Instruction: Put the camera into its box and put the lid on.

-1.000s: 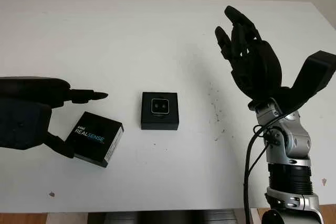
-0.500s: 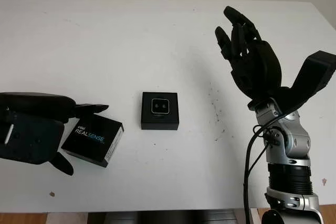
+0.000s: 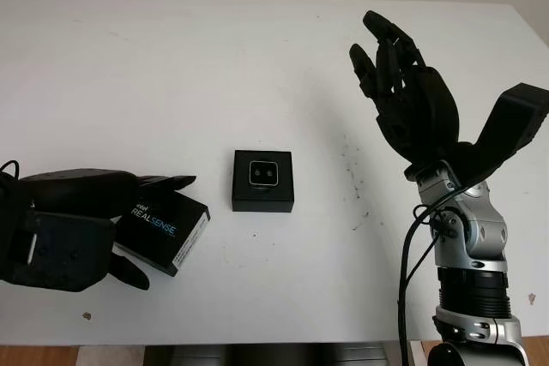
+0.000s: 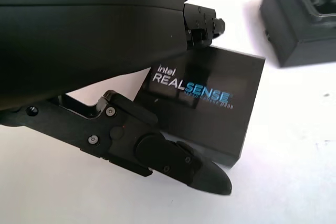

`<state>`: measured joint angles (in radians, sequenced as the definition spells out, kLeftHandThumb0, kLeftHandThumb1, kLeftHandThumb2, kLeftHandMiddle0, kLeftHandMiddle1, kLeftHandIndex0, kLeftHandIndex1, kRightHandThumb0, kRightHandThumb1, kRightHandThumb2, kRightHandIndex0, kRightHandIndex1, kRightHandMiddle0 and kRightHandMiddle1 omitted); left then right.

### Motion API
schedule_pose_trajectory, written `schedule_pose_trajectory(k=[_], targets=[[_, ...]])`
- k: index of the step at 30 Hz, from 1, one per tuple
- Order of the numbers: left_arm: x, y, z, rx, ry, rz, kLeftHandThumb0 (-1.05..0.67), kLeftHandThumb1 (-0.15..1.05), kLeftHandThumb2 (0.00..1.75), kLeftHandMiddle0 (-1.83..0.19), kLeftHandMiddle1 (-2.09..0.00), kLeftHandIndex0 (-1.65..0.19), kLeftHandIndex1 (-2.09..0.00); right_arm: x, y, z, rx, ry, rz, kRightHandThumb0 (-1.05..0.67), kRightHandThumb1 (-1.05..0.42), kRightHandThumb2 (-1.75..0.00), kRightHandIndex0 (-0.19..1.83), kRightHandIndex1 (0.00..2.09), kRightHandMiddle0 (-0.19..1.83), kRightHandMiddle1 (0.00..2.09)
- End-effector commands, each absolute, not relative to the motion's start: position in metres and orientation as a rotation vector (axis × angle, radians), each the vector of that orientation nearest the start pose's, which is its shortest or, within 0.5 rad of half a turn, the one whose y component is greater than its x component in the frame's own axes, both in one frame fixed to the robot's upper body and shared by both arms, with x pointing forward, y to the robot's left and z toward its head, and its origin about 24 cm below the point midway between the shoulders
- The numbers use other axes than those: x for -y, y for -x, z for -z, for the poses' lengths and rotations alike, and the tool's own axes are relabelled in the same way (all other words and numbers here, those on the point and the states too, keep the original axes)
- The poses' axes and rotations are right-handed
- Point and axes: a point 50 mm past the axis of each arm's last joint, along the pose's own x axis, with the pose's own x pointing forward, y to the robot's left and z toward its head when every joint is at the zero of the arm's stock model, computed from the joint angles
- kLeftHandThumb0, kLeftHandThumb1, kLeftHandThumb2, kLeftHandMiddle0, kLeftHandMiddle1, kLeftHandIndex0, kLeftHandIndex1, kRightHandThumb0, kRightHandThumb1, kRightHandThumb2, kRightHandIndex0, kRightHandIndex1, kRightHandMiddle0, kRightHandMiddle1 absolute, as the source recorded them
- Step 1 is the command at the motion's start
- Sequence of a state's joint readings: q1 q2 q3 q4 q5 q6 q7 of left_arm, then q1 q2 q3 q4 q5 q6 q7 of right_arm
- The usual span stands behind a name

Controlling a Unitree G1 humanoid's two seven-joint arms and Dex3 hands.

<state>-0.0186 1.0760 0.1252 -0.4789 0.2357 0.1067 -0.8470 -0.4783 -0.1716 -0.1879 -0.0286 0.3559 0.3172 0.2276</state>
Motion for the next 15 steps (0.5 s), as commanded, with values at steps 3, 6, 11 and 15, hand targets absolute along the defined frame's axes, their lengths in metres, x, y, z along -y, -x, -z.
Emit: schedule_pose_trajectory(k=[3,6,11,15], targets=[[-0.2305,-0.2278,-0.1838,-0.062,-1.466,0.694,-0.56,0.96,0.05,0.18,-1.10,0.08,-0.62,0.1740,-0.3222,-0.1679,0.245,-0.187,-0.257,-0.62,-1.05,-0.53,0.09,0.03,-0.19,0.72],[-0.2294,-0.2281,-0.1822,0.021,-1.533,0.680,-0.49,0.99,0.06,0.19,-1.43,0.18,-1.13,0.1738,-0.3220,-0.1679,0.246,-0.184,-0.257,-0.62,-1.05,-0.53,0.09,0.03,-0.19,0.73],[-0.2303,-0.2286,-0.1803,0.105,-1.604,0.666,-0.39,1.05,0.10,0.18,-1.71,0.19,-1.51,0.1735,-0.3219,-0.1673,0.244,-0.181,-0.256,-0.61,-1.05,-0.54,0.08,0.03,-0.19,0.69],[-0.2319,-0.2295,-0.1798,0.112,-1.649,0.665,-0.35,1.05,0.17,0.14,-1.84,0.19,-1.72,0.1730,-0.3215,-0.1664,0.244,-0.178,-0.253,-0.61,-1.05,-0.54,0.08,0.02,-0.19,0.65]])
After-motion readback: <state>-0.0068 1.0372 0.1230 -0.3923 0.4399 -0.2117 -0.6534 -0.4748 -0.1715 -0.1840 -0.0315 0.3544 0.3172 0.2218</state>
